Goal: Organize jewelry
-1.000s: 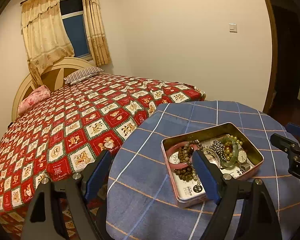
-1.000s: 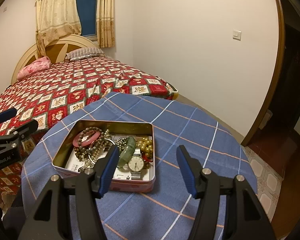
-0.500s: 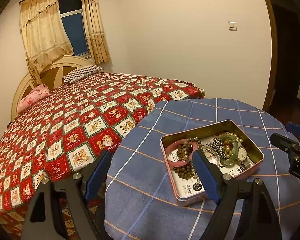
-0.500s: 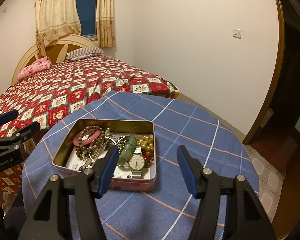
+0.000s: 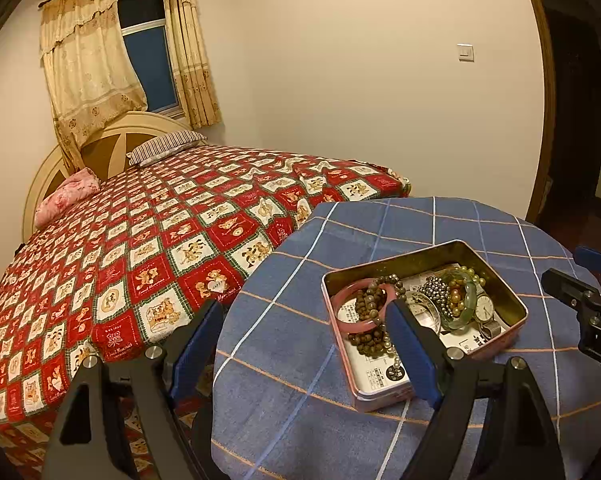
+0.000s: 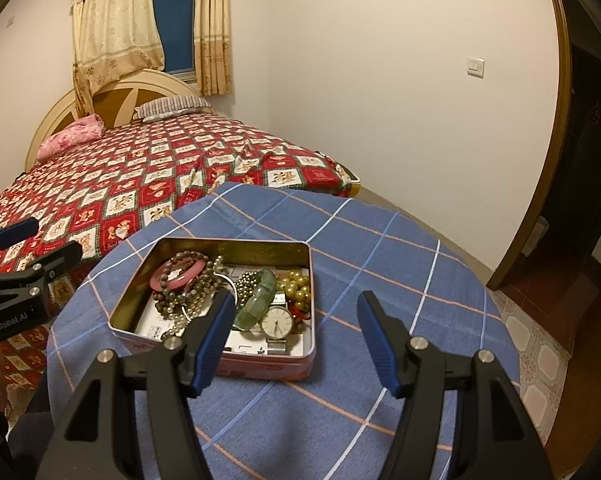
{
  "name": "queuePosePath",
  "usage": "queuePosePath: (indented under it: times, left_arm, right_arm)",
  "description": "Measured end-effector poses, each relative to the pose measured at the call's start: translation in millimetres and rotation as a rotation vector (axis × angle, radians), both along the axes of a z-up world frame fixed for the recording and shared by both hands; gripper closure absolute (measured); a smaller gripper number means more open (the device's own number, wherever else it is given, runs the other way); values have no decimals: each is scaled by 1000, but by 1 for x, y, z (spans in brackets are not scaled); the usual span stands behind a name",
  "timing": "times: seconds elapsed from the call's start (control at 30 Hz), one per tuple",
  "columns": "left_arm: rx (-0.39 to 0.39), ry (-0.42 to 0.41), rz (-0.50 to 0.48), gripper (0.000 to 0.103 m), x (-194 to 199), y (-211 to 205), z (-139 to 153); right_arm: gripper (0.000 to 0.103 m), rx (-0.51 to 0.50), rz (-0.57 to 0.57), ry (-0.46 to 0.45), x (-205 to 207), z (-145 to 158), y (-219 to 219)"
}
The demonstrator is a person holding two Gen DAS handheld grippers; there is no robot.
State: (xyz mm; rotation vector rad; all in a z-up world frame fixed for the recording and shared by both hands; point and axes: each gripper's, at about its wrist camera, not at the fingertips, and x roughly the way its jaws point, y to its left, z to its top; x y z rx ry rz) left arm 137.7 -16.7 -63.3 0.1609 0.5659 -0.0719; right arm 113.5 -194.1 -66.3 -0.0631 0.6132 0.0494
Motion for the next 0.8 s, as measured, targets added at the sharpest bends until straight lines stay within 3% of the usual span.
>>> queuePosePath:
  times: [0.8]
  left_arm:
    - [9,-5,23,20,-2,2,6]
  right_arm:
    - [36,6,5,-16,-3,6,1]
